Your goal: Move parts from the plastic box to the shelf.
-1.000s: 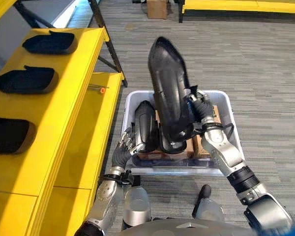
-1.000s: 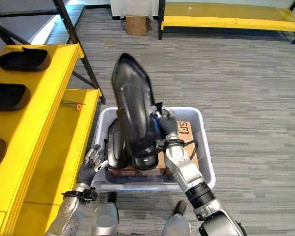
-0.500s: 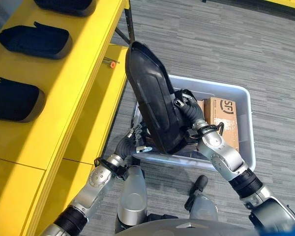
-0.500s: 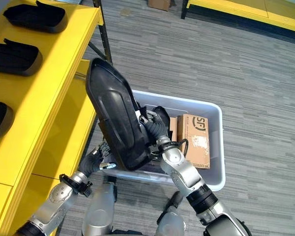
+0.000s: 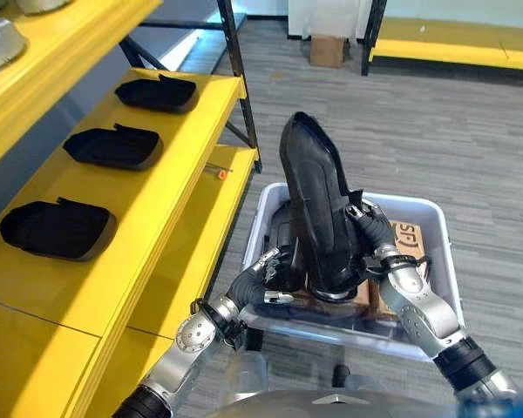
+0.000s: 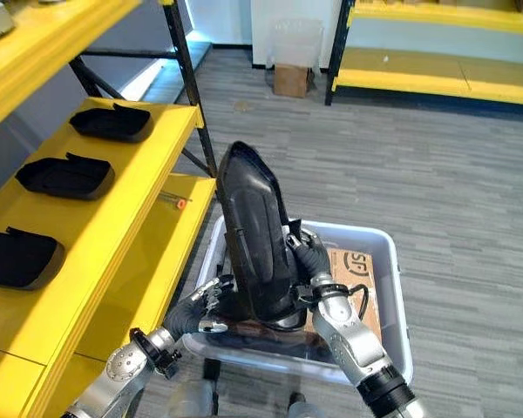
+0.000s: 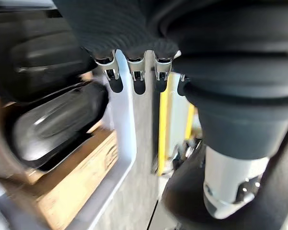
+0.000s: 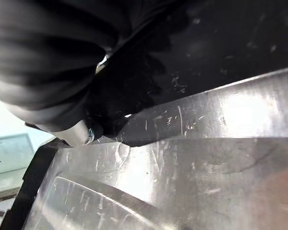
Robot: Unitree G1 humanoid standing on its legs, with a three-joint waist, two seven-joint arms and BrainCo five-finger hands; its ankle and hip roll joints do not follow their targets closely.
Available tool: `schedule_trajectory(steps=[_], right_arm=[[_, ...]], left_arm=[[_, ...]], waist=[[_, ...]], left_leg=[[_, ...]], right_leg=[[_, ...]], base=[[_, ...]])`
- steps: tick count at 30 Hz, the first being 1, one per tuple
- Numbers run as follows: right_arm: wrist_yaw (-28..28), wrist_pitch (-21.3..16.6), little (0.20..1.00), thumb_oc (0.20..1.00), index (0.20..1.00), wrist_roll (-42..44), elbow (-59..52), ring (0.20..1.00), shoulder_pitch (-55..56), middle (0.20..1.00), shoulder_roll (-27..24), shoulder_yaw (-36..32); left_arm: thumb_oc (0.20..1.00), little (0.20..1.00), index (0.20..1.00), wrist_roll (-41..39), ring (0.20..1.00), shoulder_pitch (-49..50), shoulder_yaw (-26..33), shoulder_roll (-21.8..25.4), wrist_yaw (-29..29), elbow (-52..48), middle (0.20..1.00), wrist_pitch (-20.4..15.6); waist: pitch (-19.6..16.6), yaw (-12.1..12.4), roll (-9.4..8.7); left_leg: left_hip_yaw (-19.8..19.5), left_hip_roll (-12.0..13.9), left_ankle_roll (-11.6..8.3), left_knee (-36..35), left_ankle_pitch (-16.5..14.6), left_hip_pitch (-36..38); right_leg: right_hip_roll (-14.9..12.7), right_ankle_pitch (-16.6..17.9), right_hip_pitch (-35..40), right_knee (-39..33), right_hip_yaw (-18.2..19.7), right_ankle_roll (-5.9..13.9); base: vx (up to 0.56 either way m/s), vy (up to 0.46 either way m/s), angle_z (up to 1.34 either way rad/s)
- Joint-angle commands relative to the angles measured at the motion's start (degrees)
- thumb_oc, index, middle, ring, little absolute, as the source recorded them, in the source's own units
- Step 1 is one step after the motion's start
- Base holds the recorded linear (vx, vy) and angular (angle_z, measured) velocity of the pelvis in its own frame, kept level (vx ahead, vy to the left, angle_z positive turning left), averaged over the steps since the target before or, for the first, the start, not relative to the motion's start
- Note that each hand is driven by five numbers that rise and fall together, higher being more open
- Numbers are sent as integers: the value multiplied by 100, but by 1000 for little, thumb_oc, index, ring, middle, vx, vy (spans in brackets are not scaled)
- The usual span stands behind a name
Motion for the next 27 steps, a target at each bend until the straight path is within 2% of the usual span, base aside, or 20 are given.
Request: schedule_trajectory(steps=[1,2,3,4,5,6,9,10,11,12,13,14,15,17,19,22,23,27], right_arm=[[133,-571,200,200,200,57,-537,200,-278,200,233,-138],[153,-570,200,200,200,78,-562,200,-247,200,236,-137],[79,-591,200,200,200,73,-610,200,-196,200,234,-155],[65,-596,200,200,200,70,-617,200,-187,200,234,-158],[-15,-609,200,200,200,64,-674,200,-133,200,224,-186],[-118,-631,200,200,200,47,-748,200,-79,200,180,-208],[-80,-568,200,200,200,44,-717,200,-175,200,122,-206],[-34,-515,200,200,200,27,-691,200,-235,200,90,-221],[-65,-513,200,200,200,15,-673,200,-266,200,83,-233],[-79,-505,200,200,200,21,-559,200,-365,200,73,-271],[11,-435,200,200,200,35,-484,200,-421,200,46,-276],[16,-405,200,200,200,35,-479,200,-437,200,45,-268],[20,-370,200,200,200,29,-465,200,-472,200,39,-249],[23,-336,200,200,200,40,-448,200,-475,200,-12,-224],[-36,-304,200,200,200,71,-419,200,-470,200,-44,-195],[-148,-258,200,200,200,79,-393,200,-506,200,-55,-113],[-152,-258,200,200,200,28,-363,200,-524,200,-41,-101],[-139,-245,200,200,200,-94,-328,200,-467,200,96,-10]], left_arm=[[1000,1000,1000,39,1000,-59,238,233,-164,-341,1000,-207],[1000,1000,1000,30,1000,-13,258,245,-200,-359,1000,-192],[1000,1000,1000,30,1000,-16,270,251,-312,-352,1000,-168],[1000,1000,1000,33,1000,-17,272,251,-335,-349,1000,-164],[1000,1000,1000,68,1000,-43,274,259,-479,-316,1000,-141],[1000,1000,1000,138,1000,-128,209,296,-615,-274,1000,-131],[1000,1000,1000,86,1000,-208,115,327,-581,-243,1000,-150],[1000,1000,1000,106,1000,-246,83,318,-528,-241,1000,-172],[1000,1000,1000,119,1000,-284,67,313,-539,-257,1000,-156],[1000,1000,1000,94,1000,-443,16,298,-567,-286,1000,-70],[1000,1000,1000,-20,1000,-515,23,285,-571,-271,1000,-26],[1000,1000,1000,-51,1000,-549,11,282,-546,-252,1000,-11],[1000,1000,1000,-67,1000,-619,-24,277,-525,-183,1000,-24],[1000,1000,1000,-129,1000,-681,-124,271,-456,-116,1000,-74],[1000,1000,1000,-150,1000,-732,-208,266,-399,-125,1000,-49],[1000,1000,1000,-184,1000,-766,-216,277,-285,-152,1000,-25],[1000,1000,1000,-168,1000,-744,-191,291,-271,-163,1000,-7],[1000,1000,1000,23,1000,-552,-80,356,-259,-233,1000,19]], waist=[[22,31,-294],[19,21,-275],[23,-24,-256],[26,-38,-254],[32,-113,-239],[52,-246,-246],[85,-343,-303],[108,-365,-319],[85,-373,-326],[6,-415,-307],[-65,-443,-233],[-85,-456,-209],[-94,-491,-148],[-91,-553,-72],[-52,-586,28],[36,-517,144],[59,-474,192],[58,-325,159]], left_leg=[[-106,-815,204,-473,-238,361],[-17,-804,182,-455,-232,337],[265,-790,157,-415,-250,333],[312,-788,152,-401,-258,333],[722,-760,118,-285,-311,318],[1295,-664,60,0,-419,276],[1616,-513,42,532,-664,245],[1671,-444,49,741,-808,275],[1695,-405,50,751,-826,310],[1720,-179,-6,674,-830,570],[1795,147,-165,409,-541,776],[1844,263,-221,318,-429,820],[1946,554,-365,156,-85,862],[2149,864,-532,40,122,959],[2273,987,-611,-23,245,995],[2151,804,-550,49,126,898],[2161,723,-453,40,56,861],[2126,397,-310,-90,-268,1024]], right_leg=[[508,816,-408,-202,364,-252],[494,808,-377,-232,291,-261],[463,817,-347,-279,151,-257],[456,820,-337,-290,121,-256],[401,837,-311,-343,-68,-241],[289,851,-316,-347,-321,-230],[102,844,-408,-203,-468,-241],[11,828,-435,-118,-527,-237],[-31,852,-488,-85,-564,-230],[-156,842,-573,25,-754,-221],[-215,773,-580,82,-953,-228],[-245,750,-579,97,-1017,-228],[-320,672,-562,177,-1145,-233],[-527,476,-519,394,-1289,-186],[-693,323,-527,659,-1448,-194],[-780,256,-480,811,-1487,-193],[-783,385,-504,780,-1538,-210],[-921,603,-305,569,-1582,-24]], base=[[-54,-100,24],[-67,-117,34],[-52,-87,39],[-57,-61,53],[-108,-40,148],[-142,-29,203],[-115,37,121],[-129,94,58],[-169,219,73],[-151,325,75],[-135,373,103],[-81,392,84],[-9,392,61],[-18,454,53],[-55,473,87],[-54,404,80],[-55,350,40],[8,296,23]])
